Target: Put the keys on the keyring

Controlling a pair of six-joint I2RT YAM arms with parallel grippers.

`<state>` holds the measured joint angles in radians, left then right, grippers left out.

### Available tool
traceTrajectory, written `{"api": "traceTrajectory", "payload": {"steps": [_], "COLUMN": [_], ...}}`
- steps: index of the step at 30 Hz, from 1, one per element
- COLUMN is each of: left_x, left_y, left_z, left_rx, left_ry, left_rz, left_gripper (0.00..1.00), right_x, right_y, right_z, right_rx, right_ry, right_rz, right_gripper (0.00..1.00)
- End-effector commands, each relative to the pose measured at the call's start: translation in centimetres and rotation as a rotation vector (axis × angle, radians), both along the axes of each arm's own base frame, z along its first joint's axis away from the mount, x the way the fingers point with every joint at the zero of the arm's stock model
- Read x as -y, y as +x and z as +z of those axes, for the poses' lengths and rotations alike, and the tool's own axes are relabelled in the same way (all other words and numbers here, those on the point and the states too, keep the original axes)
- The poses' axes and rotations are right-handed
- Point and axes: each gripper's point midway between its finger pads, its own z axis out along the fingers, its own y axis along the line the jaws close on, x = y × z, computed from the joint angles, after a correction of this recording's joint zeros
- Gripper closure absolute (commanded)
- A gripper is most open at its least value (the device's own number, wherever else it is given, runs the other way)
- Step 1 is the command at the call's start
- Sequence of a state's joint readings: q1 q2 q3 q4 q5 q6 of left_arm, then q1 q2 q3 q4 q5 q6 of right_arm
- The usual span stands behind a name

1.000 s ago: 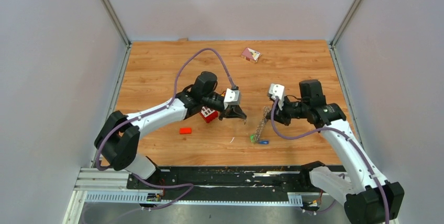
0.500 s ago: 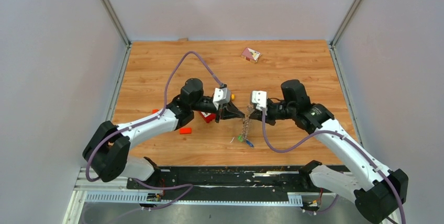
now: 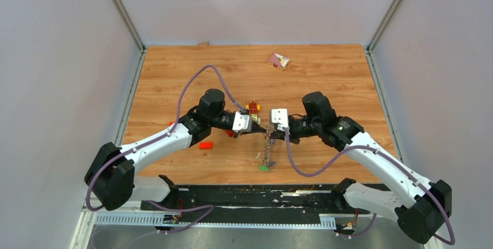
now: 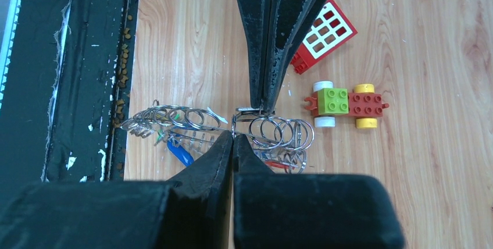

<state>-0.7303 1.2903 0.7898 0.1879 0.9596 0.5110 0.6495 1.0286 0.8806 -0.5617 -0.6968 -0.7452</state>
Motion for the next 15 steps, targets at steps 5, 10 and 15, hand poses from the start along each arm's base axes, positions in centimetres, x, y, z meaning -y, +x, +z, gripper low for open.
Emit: {"api": "traceTrajectory", "payload": {"steps": [5,10,15], "left_x": [-0.5,-0.9,-1.5], "left_y": [-0.9,-1.9,-2.8], "left_z": [0.5,0.0,-0.8], "left_rx": [0.125,0.153,0.183], "left_ry": [-0.021,-0.014,0.007], "left_rz": [-0.075,-0.135,-0.187], "left_gripper": [1.0,1.0,1.0], "right_x": [-1.6,-1.7,-2.0], "right_y": [0.5,0.4,-0.2], "right_z": [0.9,0.5,-0.1], "right_rx": [0.051,0.049,0.029], "right_ry": [0.037,0.028,0.018], "right_rz": [0.031,0.042,0.075], "right_gripper": [1.0,1.0,1.0]}}
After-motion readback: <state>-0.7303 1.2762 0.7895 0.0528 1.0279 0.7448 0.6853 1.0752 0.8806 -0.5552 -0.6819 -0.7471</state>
